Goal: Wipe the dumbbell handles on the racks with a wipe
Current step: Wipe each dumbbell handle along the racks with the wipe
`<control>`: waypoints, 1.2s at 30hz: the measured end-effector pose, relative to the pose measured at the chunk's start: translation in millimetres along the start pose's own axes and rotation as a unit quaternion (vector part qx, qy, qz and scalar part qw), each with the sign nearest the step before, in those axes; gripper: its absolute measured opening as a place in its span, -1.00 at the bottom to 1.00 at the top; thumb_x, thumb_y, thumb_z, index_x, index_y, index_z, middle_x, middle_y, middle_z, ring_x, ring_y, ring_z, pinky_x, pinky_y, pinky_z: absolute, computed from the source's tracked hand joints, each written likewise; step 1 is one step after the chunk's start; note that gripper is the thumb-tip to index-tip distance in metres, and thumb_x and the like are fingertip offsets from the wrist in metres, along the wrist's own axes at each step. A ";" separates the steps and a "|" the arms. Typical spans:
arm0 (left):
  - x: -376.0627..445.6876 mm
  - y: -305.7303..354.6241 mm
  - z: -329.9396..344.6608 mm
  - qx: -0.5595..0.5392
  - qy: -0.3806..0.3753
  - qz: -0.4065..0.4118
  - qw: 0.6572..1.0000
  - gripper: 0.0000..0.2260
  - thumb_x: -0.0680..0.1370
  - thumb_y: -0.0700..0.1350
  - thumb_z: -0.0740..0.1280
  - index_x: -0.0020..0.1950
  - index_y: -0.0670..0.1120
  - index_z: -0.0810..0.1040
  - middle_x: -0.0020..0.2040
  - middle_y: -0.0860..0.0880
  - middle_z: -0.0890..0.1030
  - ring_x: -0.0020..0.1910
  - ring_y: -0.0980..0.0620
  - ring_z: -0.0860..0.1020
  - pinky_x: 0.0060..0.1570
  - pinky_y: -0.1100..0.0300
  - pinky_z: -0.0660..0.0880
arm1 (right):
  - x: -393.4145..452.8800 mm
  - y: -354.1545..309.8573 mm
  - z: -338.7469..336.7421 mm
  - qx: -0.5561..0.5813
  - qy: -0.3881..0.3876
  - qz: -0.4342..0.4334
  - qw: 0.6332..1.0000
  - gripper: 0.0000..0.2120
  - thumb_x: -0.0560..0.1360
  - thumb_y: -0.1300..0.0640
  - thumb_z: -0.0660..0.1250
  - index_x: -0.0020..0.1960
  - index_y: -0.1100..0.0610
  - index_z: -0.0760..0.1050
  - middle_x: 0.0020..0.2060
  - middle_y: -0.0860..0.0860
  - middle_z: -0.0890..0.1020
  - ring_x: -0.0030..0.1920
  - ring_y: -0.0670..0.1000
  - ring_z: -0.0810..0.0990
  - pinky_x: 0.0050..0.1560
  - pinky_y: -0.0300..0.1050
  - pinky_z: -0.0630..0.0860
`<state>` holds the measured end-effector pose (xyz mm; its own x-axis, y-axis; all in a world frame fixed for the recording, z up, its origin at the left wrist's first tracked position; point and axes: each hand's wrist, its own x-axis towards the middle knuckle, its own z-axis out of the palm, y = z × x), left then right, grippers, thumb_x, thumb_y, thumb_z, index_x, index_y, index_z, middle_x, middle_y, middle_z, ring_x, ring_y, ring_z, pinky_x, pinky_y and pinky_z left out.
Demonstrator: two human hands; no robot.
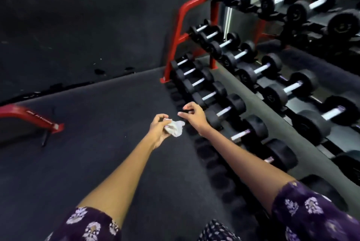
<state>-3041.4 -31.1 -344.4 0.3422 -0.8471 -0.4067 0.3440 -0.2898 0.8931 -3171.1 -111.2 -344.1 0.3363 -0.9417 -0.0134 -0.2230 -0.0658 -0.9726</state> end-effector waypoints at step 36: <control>507.6 225.8 -96.2 0.047 0.070 0.010 0.996 -0.79 0.53 -0.37 0.30 -0.07 -0.05 0.55 -0.17 -0.03 0.62 -0.20 0.05 0.58 -0.17 0.22 0.50 | 553.7 -14.0 150.9 0.159 -0.272 0.173 0.933 -0.85 0.46 0.39 0.31 -0.09 0.16 0.54 -0.37 -0.02 0.61 -0.37 -0.11 0.52 -0.31 -0.31 0.49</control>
<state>-2705.8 -483.6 -367.7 0.4695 -0.7844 -0.4053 0.2543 -0.3194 0.9129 -2843.7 -581.8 -372.9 0.7277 -0.5766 -0.3715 -0.1512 0.3934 -0.9068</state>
